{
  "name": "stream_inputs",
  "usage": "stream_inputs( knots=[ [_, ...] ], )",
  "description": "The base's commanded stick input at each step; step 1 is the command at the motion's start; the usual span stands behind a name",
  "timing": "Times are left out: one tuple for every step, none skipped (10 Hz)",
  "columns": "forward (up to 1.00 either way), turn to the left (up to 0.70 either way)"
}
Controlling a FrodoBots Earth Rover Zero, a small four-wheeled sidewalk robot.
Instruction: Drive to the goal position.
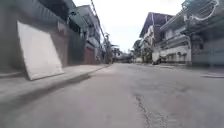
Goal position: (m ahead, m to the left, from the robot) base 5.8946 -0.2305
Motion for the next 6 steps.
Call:
stream_inputs(
  knots=[
    [1.00, -0.02],
    [1.00, -0.01],
    [1.00, 0.00],
    [1.00, -0.02],
    [1.00, -0.02],
    [1.00, -0.02]
  ],
)
